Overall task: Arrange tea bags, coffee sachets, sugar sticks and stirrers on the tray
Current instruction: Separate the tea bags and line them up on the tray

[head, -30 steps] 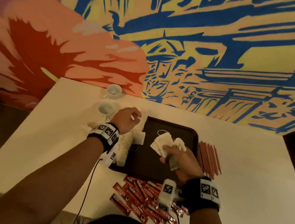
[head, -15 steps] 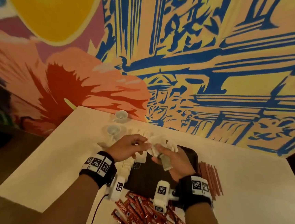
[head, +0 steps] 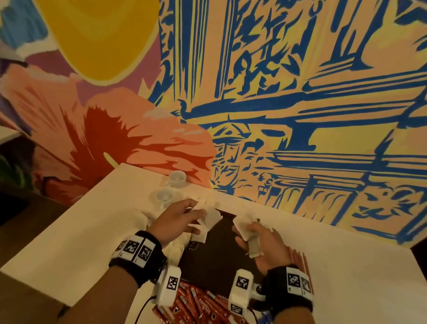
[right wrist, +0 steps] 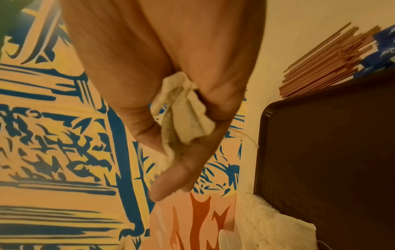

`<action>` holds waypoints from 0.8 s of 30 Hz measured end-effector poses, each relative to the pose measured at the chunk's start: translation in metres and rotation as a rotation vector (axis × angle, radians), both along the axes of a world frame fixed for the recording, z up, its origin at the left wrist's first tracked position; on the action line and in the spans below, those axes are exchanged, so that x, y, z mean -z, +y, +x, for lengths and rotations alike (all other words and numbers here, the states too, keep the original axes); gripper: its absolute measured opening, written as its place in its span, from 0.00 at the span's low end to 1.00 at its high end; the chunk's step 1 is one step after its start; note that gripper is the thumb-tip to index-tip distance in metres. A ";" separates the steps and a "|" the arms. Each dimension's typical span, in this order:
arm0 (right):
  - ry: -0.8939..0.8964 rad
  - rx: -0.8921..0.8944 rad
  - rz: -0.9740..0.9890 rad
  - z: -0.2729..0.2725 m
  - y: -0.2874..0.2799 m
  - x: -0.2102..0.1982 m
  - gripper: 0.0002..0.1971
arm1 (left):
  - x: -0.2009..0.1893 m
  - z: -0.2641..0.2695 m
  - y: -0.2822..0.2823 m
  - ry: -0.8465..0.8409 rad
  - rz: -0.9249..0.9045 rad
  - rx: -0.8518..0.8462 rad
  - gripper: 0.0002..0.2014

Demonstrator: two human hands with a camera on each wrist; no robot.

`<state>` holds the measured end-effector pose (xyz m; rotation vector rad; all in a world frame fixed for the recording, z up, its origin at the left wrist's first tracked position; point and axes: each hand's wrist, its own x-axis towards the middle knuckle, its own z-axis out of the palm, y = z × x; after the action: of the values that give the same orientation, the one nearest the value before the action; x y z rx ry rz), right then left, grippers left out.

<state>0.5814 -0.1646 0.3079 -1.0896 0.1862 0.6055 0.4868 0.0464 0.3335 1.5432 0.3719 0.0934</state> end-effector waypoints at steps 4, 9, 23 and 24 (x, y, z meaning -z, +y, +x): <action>-0.040 0.001 -0.011 0.001 -0.016 -0.001 0.21 | -0.002 -0.011 -0.005 0.002 -0.027 -0.049 0.10; -0.133 -0.134 -0.117 -0.014 -0.005 -0.011 0.15 | -0.004 -0.016 -0.011 -0.002 -0.023 -0.026 0.08; -0.515 -0.364 -0.347 -0.005 0.025 -0.020 0.13 | -0.021 -0.002 -0.005 0.050 -0.068 0.042 0.12; -0.550 -0.372 -0.376 -0.002 0.026 -0.019 0.13 | -0.021 -0.001 -0.002 0.088 -0.062 0.072 0.16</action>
<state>0.5790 -0.1386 0.3272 -1.6339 -0.4041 0.5881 0.4854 0.0441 0.3546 1.5004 0.3851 -0.0423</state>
